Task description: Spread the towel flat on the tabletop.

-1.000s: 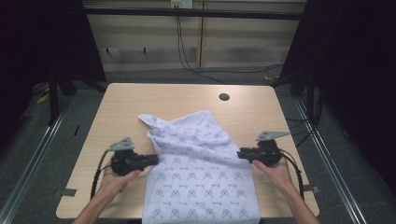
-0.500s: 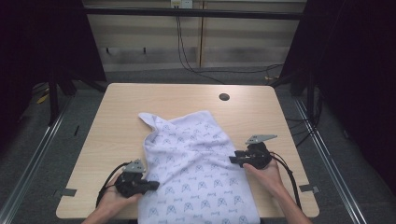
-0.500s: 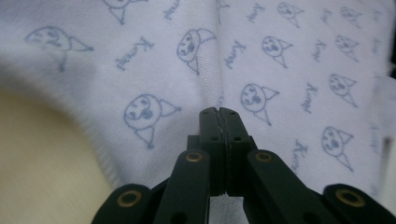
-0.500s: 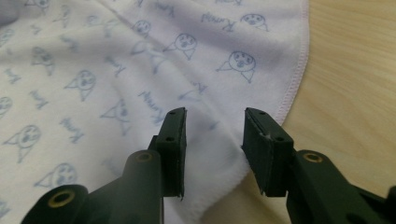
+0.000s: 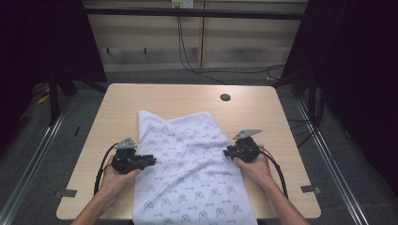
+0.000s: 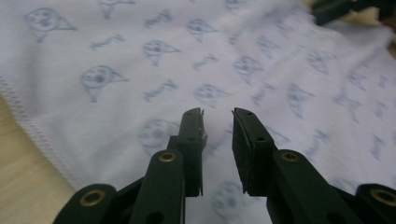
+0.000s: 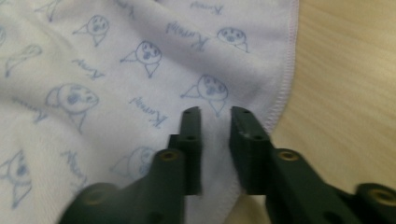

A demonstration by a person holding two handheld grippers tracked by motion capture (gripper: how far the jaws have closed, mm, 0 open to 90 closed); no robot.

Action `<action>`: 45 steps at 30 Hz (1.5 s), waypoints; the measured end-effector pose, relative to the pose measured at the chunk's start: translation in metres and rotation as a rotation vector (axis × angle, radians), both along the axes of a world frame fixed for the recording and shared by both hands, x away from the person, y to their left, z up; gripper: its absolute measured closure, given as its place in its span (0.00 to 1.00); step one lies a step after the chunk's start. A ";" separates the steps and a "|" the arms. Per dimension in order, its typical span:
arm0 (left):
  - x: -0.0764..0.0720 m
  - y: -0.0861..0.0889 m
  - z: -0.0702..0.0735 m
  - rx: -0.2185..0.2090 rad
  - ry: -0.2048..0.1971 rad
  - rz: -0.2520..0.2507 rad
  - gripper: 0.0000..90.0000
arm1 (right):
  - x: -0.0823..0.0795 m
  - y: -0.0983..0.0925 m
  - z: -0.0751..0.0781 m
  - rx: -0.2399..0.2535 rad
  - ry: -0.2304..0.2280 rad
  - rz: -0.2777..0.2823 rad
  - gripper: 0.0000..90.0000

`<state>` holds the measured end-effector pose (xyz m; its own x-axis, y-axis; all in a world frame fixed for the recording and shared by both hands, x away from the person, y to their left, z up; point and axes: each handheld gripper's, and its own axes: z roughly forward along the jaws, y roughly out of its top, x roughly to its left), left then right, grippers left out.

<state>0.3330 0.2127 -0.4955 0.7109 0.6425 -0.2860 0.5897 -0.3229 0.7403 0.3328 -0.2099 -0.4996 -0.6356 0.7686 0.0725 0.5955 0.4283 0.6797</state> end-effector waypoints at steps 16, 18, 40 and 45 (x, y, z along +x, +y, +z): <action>-0.078 -0.015 0.000 0.072 0.133 -0.300 0.82 | -0.123 -0.039 0.010 0.059 0.185 0.117 0.90; -0.080 -0.013 0.001 0.059 0.123 -0.293 0.80 | -0.124 -0.038 0.012 0.089 0.192 0.148 0.83; -0.033 0.012 -0.003 0.080 0.069 -0.108 0.80 | 0.021 0.011 0.015 0.175 -0.002 0.092 0.97; -0.047 0.016 -0.002 0.093 0.061 -0.124 0.80 | -0.032 0.020 0.041 0.214 -0.048 0.247 0.98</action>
